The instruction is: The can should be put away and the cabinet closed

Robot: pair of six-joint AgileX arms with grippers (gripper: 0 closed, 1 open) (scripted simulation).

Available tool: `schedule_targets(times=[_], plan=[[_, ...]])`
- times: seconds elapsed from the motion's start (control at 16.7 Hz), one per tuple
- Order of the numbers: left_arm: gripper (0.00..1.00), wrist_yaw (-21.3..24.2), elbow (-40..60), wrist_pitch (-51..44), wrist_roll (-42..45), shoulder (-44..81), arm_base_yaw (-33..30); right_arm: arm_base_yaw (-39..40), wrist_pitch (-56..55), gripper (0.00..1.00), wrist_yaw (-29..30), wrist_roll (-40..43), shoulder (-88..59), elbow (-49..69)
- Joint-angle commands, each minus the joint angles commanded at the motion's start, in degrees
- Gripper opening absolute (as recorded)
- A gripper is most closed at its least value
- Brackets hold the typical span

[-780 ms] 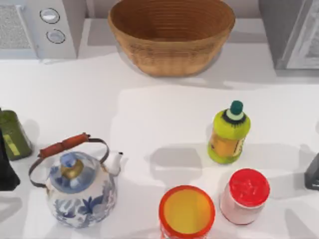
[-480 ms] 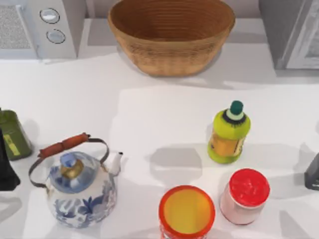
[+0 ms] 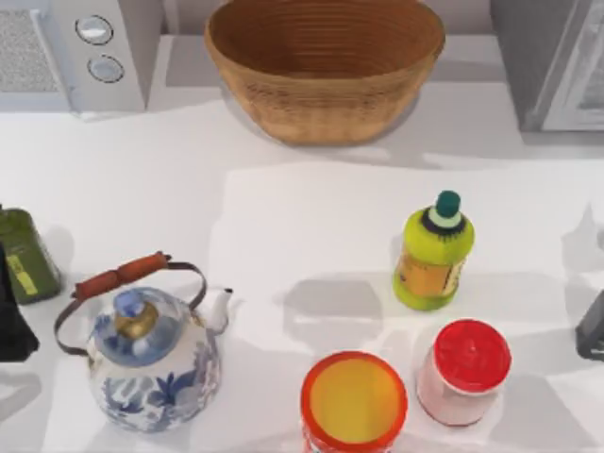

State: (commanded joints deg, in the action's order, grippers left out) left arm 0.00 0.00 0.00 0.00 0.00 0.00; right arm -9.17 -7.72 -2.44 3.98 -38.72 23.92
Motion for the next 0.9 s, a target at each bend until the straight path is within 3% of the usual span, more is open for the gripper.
schedule_targets(times=[0.48, 0.9], plan=[[1.0, 0.0, 0.0, 0.0, 0.0, 0.0, 0.0, -6.6, -6.6, 1.0, -7.5, 4.6, -40.1, 7.8], [1.0, 0.0, 0.0, 0.0, 0.0, 0.0, 0.0, -8.2, -8.2, 1.0, -10.2, 6.3, -48.9, 6.9]])
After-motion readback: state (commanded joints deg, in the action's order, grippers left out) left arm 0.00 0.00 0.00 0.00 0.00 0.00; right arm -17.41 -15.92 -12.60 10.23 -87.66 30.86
